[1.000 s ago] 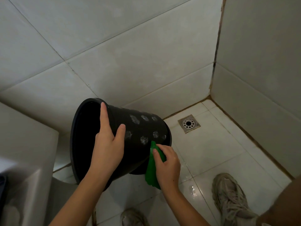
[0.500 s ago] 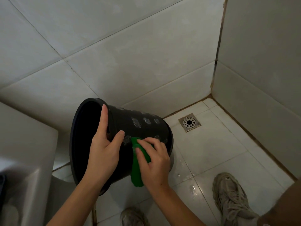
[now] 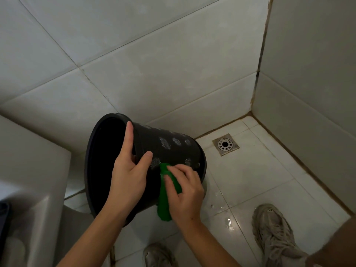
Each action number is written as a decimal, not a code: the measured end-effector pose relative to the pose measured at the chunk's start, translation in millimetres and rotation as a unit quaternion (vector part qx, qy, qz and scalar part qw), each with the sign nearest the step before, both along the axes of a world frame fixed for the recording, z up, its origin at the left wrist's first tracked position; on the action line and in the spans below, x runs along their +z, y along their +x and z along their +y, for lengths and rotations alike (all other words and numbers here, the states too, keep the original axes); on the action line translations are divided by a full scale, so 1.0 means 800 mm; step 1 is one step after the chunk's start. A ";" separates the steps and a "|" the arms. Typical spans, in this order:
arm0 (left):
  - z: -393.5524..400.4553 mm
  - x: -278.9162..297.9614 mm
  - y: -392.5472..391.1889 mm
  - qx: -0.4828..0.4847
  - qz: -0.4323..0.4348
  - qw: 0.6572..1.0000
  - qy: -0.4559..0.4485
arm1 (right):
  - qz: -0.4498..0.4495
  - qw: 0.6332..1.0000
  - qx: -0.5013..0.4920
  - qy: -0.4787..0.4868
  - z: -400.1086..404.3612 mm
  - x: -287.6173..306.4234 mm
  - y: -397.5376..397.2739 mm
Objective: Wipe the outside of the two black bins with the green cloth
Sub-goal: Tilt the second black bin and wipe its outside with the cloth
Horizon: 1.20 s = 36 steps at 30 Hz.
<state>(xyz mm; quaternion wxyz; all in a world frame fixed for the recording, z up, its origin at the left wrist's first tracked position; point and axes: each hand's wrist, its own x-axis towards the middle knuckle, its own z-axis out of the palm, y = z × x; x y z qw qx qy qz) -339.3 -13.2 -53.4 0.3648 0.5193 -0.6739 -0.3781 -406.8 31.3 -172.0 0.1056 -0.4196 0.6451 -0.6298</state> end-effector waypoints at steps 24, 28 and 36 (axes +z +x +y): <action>-0.001 0.015 0.014 0.043 0.080 0.996 0.002 | 0.099 0.993 0.049 0.051 -0.029 0.081 -0.025; -0.001 0.018 0.015 0.046 0.089 0.995 0.005 | 0.144 0.980 0.138 -0.020 -0.008 0.082 -0.012; 0.002 0.019 0.018 0.052 0.103 0.993 0.011 | 0.143 0.987 0.064 0.023 -0.028 0.083 -0.020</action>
